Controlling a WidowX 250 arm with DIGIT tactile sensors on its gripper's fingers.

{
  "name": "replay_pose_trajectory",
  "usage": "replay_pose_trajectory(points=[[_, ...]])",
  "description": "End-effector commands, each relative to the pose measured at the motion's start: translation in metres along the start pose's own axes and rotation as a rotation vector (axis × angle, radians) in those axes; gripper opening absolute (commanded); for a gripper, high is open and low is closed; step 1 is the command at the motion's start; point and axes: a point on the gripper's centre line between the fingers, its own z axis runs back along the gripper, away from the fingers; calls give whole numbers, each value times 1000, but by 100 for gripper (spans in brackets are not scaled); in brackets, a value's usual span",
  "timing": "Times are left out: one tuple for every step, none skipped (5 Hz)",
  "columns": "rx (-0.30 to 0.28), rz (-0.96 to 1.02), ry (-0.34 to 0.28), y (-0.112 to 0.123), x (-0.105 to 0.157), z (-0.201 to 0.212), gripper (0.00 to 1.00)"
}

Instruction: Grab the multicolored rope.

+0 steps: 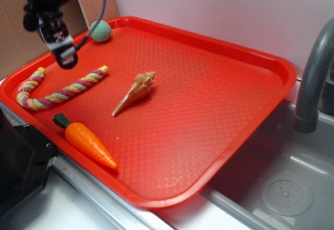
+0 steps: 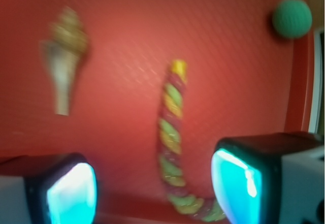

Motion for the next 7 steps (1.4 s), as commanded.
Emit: replay_pose_trajectory(points=[[5, -71, -6, 27, 5, -50, 100], [-7, -98, 39, 18, 8, -67, 100], [-45, -65, 48, 9, 7, -77, 29], [-58, -25, 33, 10, 8, -73, 0], [-57, -1, 20, 10, 5, -70, 0], [-59, 25, -14, 11, 0, -44, 0], [-35, 88, -57, 1, 12, 6, 0]])
